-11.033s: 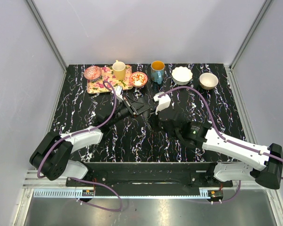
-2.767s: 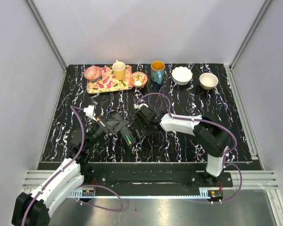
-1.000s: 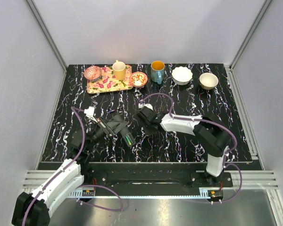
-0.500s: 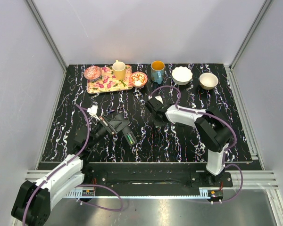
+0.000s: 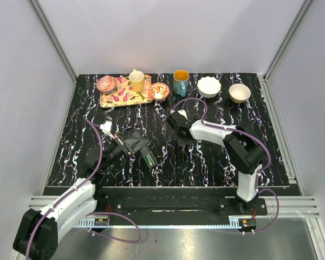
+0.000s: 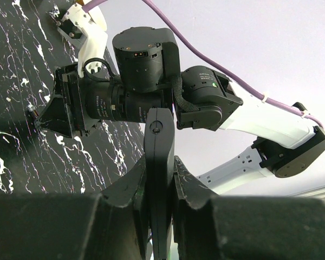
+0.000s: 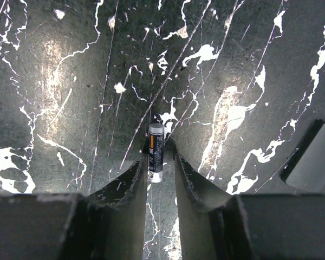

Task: Load the batteries into the remote control
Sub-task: Pick up the battery from the center of the board.

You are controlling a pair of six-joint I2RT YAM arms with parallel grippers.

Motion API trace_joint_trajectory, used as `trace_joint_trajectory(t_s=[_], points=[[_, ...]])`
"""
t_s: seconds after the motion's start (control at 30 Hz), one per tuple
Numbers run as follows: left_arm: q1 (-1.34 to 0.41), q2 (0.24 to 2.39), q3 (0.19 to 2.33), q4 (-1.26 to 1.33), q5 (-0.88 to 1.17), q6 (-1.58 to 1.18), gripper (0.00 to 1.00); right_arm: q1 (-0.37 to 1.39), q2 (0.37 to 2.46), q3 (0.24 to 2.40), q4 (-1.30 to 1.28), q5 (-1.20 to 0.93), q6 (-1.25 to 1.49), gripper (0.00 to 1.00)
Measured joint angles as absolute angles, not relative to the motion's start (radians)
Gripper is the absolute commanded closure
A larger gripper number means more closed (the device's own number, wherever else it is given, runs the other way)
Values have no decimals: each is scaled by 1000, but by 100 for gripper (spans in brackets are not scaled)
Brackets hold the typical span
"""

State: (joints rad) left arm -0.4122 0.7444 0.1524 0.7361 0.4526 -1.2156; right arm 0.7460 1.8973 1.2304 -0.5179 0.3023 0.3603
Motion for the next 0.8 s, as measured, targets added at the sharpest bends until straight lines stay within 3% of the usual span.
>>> trace_joint_trajectory(t_s=[0.3, 0.37, 0.4, 0.63, 0.8], points=[[-412, 744, 152, 736, 453, -1216, 100, 746, 1897, 1229, -514, 291, 364, 81], [-412, 744, 152, 736, 453, -1216, 100, 746, 1897, 1227, -509, 286, 367, 89], [-412, 746, 152, 737, 453, -1216, 100, 746, 1896, 1225, -506, 284, 368, 99], [-413, 787, 153, 767, 452, -1216, 100, 745, 1858, 1179, -487, 287, 383, 100], [-449, 928, 183, 835, 439, -1219, 100, 744, 1698, 1094, -567, 297, 390, 100]])
